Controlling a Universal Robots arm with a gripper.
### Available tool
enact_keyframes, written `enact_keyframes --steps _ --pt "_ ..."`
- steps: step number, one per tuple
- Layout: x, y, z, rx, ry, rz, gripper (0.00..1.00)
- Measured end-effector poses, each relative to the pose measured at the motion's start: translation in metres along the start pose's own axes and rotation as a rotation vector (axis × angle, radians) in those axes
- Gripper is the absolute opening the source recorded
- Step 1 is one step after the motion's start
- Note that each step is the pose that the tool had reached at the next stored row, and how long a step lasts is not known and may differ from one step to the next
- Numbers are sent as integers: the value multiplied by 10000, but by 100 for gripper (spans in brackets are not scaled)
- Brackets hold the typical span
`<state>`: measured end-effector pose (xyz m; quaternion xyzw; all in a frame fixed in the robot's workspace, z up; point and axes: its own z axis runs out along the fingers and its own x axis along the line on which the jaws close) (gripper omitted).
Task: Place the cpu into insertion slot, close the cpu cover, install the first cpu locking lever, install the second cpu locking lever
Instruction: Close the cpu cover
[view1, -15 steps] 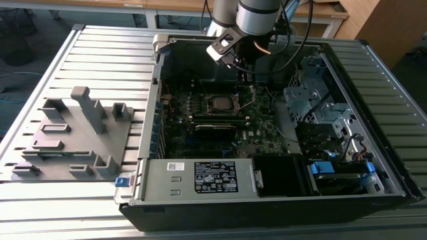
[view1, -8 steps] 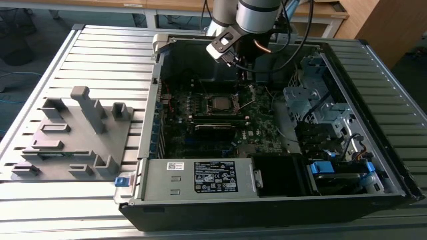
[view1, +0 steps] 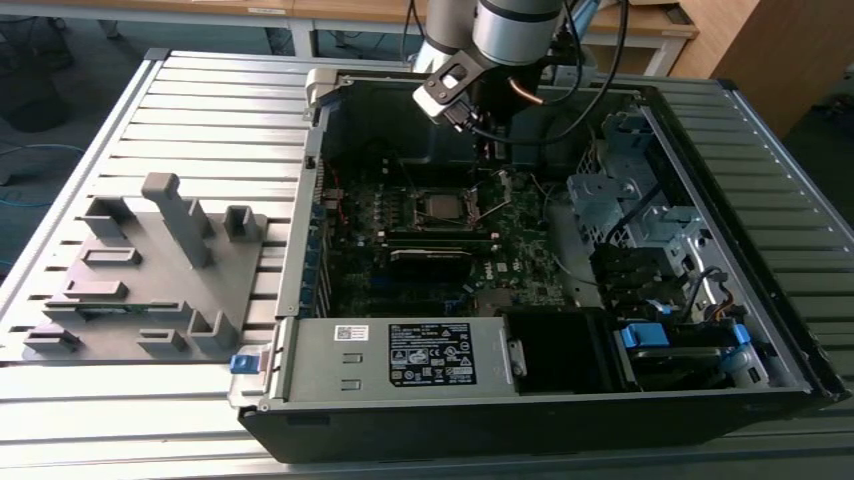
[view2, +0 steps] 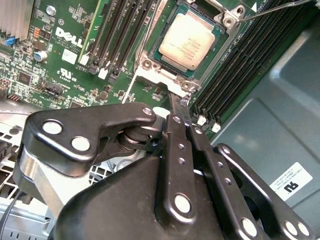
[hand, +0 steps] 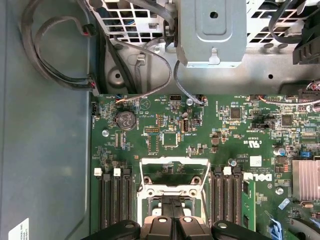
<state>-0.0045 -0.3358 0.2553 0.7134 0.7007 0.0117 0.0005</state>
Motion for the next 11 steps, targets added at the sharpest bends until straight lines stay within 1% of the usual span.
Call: enact_keyframes --steps 4,11 --pt "0 18 0 1 0 0 10" --pt "9 83 2 1 -1 0 10"
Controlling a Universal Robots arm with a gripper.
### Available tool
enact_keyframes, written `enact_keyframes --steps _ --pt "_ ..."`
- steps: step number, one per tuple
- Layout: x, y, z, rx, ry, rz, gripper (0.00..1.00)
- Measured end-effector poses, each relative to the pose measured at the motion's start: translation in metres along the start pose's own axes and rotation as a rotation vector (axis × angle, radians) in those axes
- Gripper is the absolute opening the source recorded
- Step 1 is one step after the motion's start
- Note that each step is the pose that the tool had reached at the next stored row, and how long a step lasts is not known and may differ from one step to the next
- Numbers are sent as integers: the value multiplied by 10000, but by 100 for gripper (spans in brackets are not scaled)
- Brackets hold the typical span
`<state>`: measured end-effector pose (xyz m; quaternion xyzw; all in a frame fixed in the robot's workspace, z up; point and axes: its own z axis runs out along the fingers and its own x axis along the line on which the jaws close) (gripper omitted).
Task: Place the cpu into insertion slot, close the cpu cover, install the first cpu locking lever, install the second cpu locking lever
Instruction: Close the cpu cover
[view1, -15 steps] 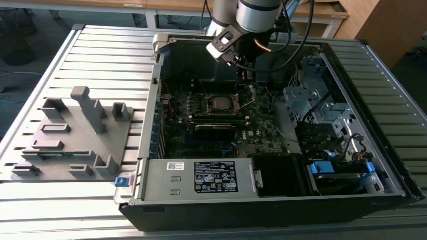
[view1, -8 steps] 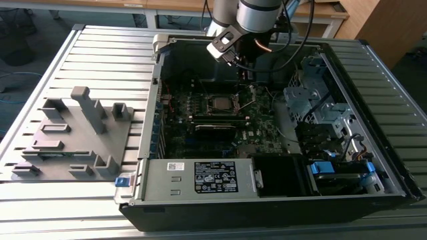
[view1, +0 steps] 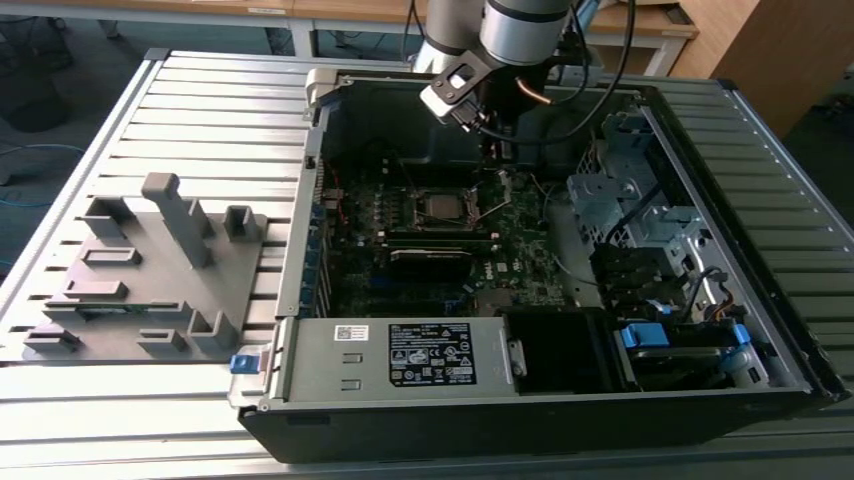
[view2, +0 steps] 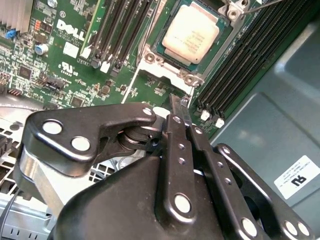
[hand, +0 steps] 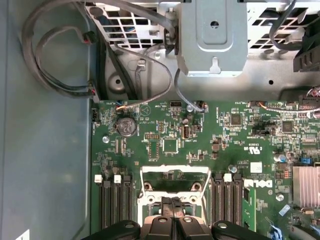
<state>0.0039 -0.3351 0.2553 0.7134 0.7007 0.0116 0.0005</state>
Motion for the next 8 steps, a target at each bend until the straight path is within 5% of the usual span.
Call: enact_keyframes --steps 8 --pt "12 95 3 0 1 0 10"
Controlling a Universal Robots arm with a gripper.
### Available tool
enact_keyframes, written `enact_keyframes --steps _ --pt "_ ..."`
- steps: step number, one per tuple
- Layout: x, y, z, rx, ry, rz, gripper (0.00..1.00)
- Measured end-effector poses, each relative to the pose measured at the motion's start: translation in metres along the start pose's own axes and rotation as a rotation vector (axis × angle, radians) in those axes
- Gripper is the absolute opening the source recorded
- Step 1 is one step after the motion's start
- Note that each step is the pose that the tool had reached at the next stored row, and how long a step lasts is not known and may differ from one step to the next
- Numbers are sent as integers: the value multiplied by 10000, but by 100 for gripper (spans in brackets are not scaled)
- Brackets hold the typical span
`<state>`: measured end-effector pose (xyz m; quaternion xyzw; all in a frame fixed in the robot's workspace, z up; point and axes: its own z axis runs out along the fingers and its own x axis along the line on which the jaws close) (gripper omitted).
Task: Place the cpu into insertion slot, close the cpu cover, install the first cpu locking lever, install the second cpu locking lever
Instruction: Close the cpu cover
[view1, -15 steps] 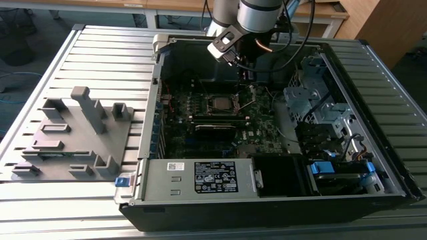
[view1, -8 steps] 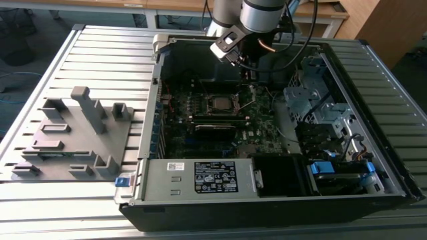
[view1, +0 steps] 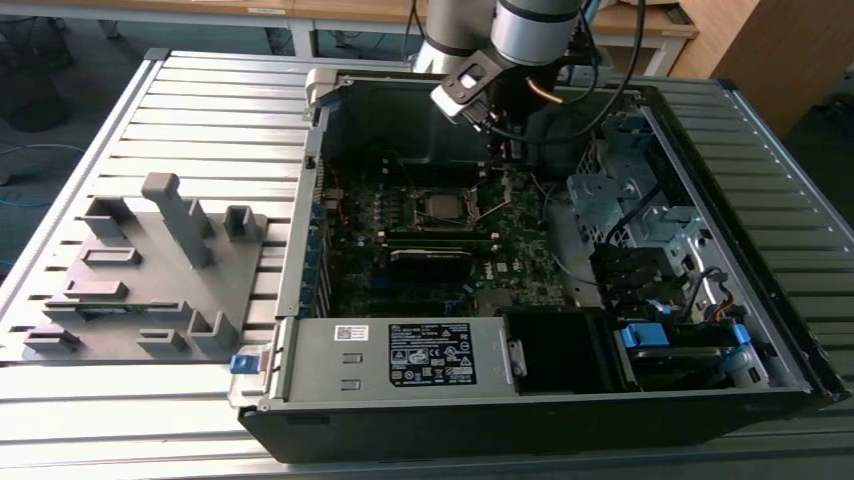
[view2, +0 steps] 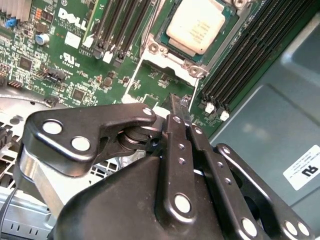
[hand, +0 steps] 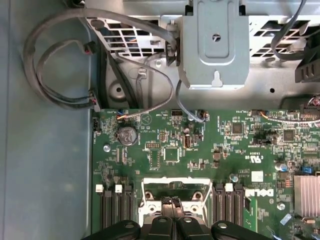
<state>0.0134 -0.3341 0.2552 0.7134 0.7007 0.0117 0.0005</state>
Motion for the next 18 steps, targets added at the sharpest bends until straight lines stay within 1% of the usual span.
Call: enact_keyframes --steps 11,14,18 --pt "1 11 -9 0 6 -1 10" --pt "3 34 -7 0 5 0 10" --pt "7 85 -4 1 4 1 10"
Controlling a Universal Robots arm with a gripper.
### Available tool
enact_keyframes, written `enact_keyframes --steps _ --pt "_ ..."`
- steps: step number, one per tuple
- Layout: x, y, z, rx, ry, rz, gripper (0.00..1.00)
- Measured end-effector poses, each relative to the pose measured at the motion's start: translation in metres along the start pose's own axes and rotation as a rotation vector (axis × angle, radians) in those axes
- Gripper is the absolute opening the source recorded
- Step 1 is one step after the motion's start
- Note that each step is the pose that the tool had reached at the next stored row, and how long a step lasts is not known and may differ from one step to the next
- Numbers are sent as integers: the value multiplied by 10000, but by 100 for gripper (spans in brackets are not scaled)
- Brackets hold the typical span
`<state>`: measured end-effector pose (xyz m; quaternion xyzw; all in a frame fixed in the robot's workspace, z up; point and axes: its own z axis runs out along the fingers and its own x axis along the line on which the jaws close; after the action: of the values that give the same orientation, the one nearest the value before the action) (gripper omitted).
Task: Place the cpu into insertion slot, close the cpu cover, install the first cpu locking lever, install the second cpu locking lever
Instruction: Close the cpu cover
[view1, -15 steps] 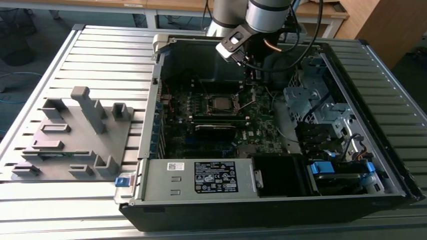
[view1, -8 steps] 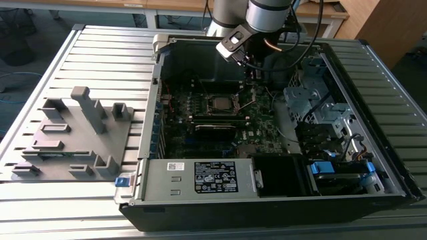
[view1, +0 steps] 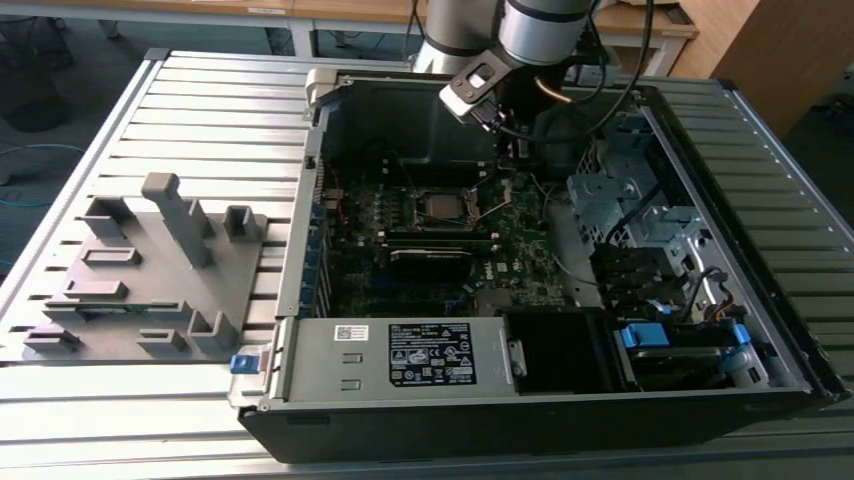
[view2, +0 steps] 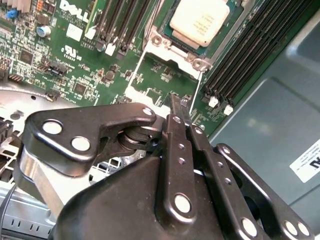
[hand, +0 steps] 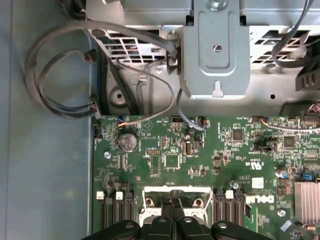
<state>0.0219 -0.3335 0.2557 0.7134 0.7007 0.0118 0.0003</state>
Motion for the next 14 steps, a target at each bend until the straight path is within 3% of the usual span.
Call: enact_keyframes --steps 14 --pt "21 195 13 -1 1 0 10"
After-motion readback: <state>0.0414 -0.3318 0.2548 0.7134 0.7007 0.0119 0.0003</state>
